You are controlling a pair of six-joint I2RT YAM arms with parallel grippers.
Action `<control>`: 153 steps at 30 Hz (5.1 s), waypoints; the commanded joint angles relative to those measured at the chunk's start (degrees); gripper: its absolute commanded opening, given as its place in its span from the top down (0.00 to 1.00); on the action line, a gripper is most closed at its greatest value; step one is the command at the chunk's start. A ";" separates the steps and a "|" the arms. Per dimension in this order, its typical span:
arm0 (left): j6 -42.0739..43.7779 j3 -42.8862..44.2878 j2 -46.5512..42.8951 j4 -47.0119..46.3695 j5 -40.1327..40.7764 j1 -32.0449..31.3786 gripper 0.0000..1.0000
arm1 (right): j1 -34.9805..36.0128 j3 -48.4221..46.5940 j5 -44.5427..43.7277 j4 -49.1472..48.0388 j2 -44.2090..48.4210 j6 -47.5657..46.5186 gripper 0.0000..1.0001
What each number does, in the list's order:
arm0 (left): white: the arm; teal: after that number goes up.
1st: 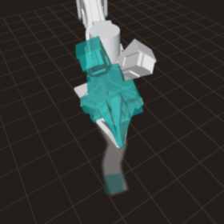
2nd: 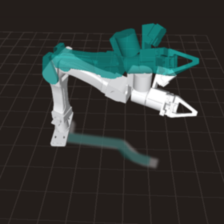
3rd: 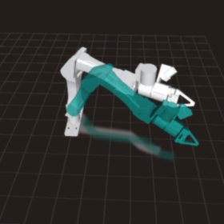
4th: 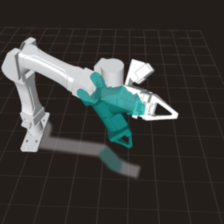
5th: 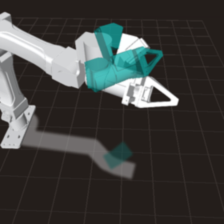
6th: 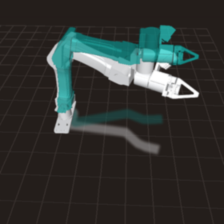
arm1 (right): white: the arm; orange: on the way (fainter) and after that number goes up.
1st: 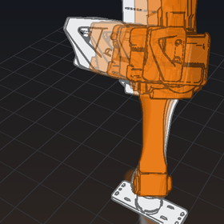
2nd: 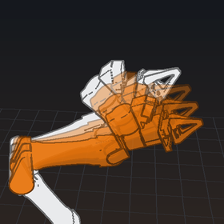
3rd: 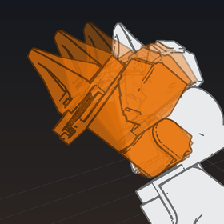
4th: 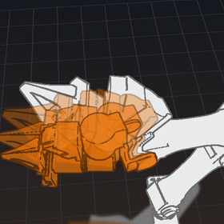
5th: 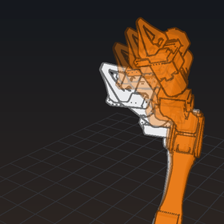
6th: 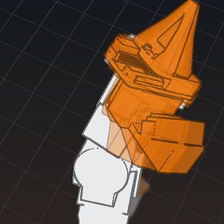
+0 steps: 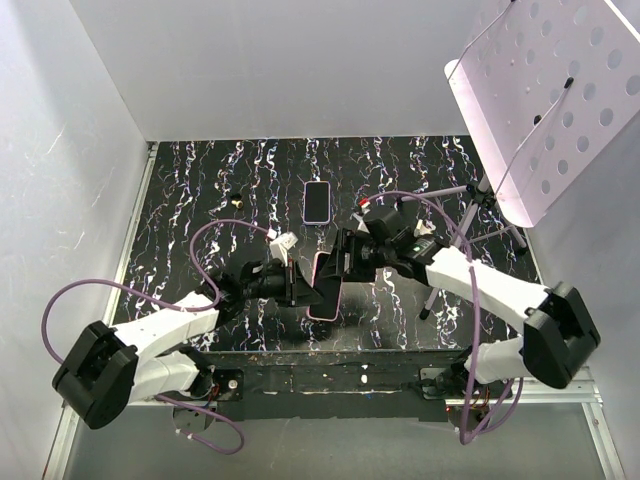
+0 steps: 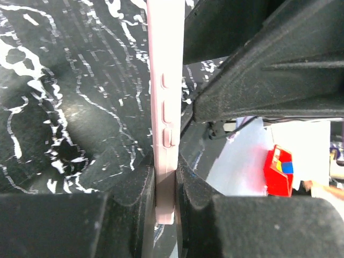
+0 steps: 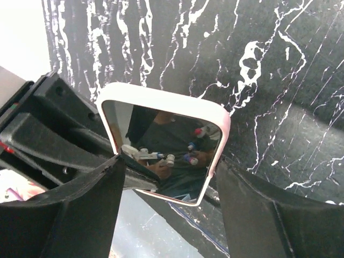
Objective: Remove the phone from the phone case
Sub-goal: Adjust the phone, then remove the phone case from the phone.
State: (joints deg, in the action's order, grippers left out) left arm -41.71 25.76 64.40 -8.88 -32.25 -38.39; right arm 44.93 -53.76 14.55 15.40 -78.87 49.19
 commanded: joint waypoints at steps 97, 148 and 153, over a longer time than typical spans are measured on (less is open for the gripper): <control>-15.68 11.32 8.45 -71.27 -39.90 -0.54 1.00 | -18.12 31.61 31.77 -103.45 18.94 69.81 0.99; -24.21 5.53 -4.02 -42.18 -20.05 -1.95 0.56 | -22.69 31.17 30.45 -88.09 24.29 46.09 0.99; -23.50 4.83 -4.20 -42.88 -20.31 -3.00 0.59 | -22.69 31.34 30.54 -88.35 23.41 45.82 0.99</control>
State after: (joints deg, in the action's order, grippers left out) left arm -65.67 29.04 60.64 -49.25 -51.90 -40.14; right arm 22.46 -21.54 47.22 -68.88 -55.13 95.81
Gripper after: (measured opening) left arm 0.417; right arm 0.221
